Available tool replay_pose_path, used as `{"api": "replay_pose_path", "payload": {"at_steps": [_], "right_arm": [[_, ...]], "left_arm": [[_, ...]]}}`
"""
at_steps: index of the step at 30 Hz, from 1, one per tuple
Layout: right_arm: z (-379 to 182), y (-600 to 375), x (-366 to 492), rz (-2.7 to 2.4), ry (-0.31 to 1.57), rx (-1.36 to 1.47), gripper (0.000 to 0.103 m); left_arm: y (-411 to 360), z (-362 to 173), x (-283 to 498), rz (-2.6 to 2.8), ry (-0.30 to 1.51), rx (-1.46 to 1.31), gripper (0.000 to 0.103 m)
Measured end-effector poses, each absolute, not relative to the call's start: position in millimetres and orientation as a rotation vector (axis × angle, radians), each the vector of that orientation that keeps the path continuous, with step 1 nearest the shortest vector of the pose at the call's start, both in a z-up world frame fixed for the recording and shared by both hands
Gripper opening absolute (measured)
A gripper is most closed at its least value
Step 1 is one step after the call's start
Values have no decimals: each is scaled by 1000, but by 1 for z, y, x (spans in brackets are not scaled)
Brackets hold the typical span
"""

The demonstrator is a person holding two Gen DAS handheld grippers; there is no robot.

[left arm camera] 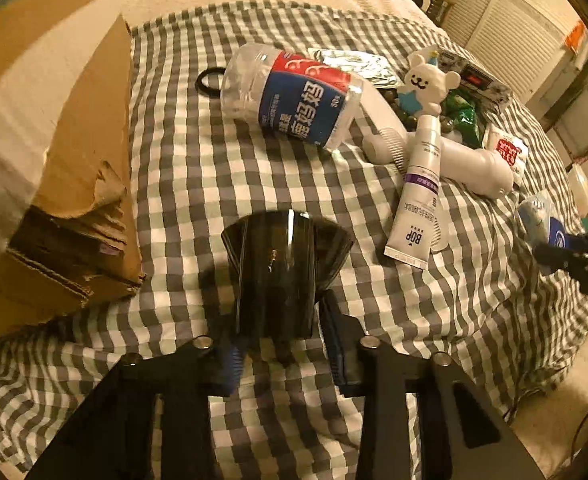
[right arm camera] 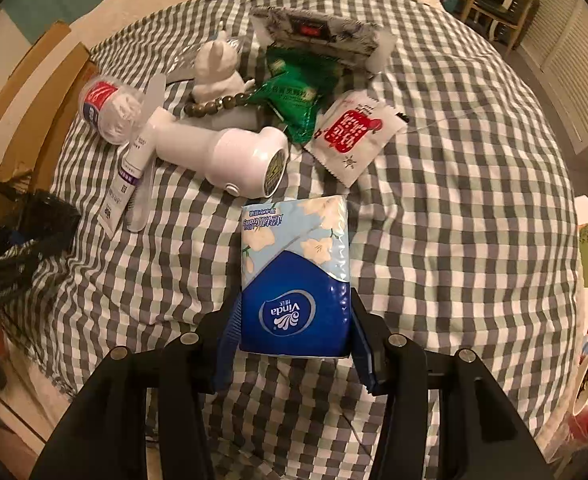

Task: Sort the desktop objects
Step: 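Grasp the black cup with the left tool while the right tool grasps the blue Vinda tissue pack, then carry the cup and tissue pack over the cardboard box and release them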

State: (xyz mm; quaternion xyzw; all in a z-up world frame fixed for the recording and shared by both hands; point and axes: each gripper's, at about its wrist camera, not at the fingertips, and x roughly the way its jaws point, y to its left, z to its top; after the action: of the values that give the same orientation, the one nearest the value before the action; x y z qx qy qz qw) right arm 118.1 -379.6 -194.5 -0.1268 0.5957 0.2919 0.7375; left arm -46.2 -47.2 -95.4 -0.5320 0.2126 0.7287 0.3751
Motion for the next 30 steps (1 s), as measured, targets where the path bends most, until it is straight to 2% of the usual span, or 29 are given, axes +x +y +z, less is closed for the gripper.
{"api": "replay_pose_path", "payload": {"at_steps": [6,14,20,30], "right_arm": [[-188,-375,118,647,1281,-289,48],[-149,-373,106,648,1245,-256,47],[-102,-363,87,673,1180,-247,47],[-5,-298,59,811,1011,-173,47]], "left_arm": [[-45,-83,-38,1873,538,-1322,28],[-43,-37,-19,1903,527,-1202,28],[-56,9,-18,2011,542,-1132,28],[-98,97,-54,2217,383,-928,28]]}}
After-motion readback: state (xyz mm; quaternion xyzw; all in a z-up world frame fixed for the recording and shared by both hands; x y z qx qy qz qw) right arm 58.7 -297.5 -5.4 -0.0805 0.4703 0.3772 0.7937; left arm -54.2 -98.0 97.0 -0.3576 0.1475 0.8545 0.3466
